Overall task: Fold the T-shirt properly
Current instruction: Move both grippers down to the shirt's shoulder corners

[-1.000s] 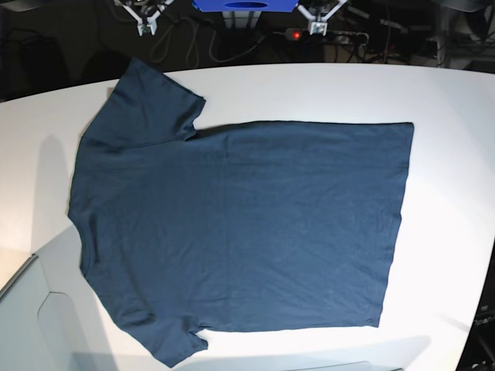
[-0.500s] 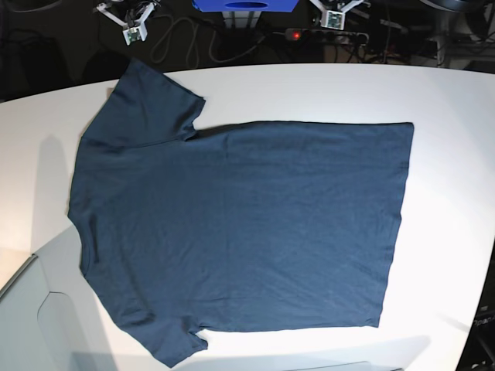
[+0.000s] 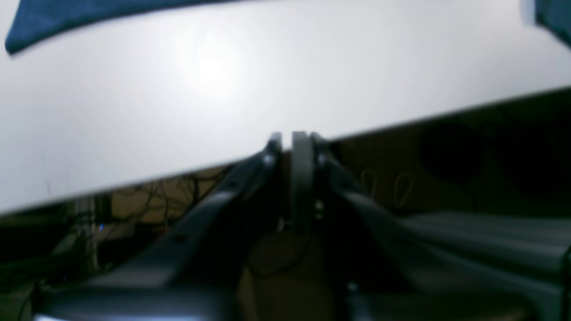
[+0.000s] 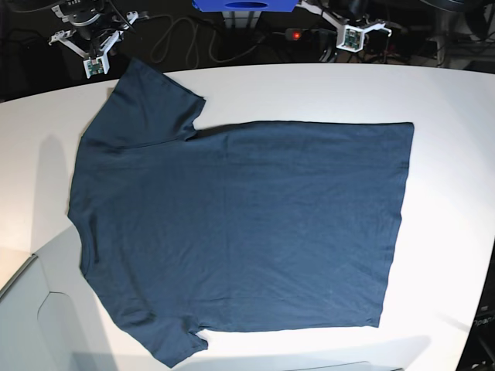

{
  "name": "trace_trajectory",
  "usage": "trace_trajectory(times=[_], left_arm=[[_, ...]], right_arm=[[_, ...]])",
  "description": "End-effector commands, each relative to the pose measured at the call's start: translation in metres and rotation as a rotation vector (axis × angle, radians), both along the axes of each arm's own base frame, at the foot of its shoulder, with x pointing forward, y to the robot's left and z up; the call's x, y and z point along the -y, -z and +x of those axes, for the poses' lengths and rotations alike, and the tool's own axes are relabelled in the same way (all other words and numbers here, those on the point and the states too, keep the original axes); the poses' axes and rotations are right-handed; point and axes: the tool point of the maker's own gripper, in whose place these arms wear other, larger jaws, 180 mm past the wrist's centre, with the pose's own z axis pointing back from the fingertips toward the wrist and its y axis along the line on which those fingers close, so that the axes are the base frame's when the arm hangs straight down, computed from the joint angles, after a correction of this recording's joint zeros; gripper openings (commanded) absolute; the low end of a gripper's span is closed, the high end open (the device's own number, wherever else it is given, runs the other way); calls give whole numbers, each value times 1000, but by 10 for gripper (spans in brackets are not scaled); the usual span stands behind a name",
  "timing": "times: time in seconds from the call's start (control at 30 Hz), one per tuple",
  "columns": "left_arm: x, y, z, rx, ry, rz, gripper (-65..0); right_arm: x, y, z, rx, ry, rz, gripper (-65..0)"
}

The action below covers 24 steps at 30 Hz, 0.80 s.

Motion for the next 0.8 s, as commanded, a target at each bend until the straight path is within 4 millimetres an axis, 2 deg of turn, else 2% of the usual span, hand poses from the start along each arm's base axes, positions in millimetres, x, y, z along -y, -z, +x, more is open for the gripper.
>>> trace_trajectory(times=[0.0, 0.07, 0.17, 0.37, 0.5, 0.6, 0.77], left_arm=[[-6, -12, 7, 46, -15, 12, -529], [-11, -18, 14, 74, -29, 24, -469], [-21, -28, 31, 131, -43, 49, -414], [-47, -40, 59, 213, -111, 65, -375], [-77, -56, 78, 287, -242, -14, -373], [-101, -43, 87, 252, -321, -44, -373], [-143, -9, 102, 151, -449, -64, -372]], right_arm=[[-1, -6, 8, 33, -15, 3, -447], [-2, -7, 14, 55, -15, 6, -367], [-4, -11, 31, 101, -11, 11, -297], [-13, -17, 63, 178, -21, 33, -286], [-15, -23, 82, 227, -24, 38, -280], [-15, -27, 91, 252, -25, 37, -280], [-14, -24, 94, 251, -21, 35, -283]])
